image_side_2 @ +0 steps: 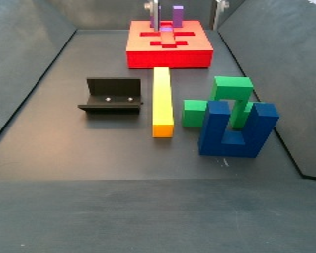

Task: Pick up the blue object. Move up. Move to above the board. Insert the blue object.
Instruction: Pick up the blue object.

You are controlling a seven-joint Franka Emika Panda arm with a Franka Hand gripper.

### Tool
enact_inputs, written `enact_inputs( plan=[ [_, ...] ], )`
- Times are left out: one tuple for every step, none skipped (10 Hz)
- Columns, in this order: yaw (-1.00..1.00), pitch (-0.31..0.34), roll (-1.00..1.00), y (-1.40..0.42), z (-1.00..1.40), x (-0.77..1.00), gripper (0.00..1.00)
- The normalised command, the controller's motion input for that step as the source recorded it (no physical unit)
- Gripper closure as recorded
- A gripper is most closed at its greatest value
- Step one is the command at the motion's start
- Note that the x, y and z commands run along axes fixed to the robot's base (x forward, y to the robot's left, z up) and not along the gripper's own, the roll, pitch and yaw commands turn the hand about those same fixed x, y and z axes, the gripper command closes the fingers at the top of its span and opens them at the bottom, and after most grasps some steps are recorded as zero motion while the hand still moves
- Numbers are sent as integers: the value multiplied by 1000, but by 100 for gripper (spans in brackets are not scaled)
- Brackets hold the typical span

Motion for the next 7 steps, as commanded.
enact_inputs(
  plan=[
    [0,0,0,31,0,0,0],
    [0,0,17,0,-54,-14,0],
    [0,0,0,20,-134,-51,0],
    [-11,0,3,349,-143,0,0],
    [-80,0,-10,880,-183,69,0],
    [-83,0,-3,909,-183,140,0],
    [-74,0,0,926,-203,34,0]
  ],
)
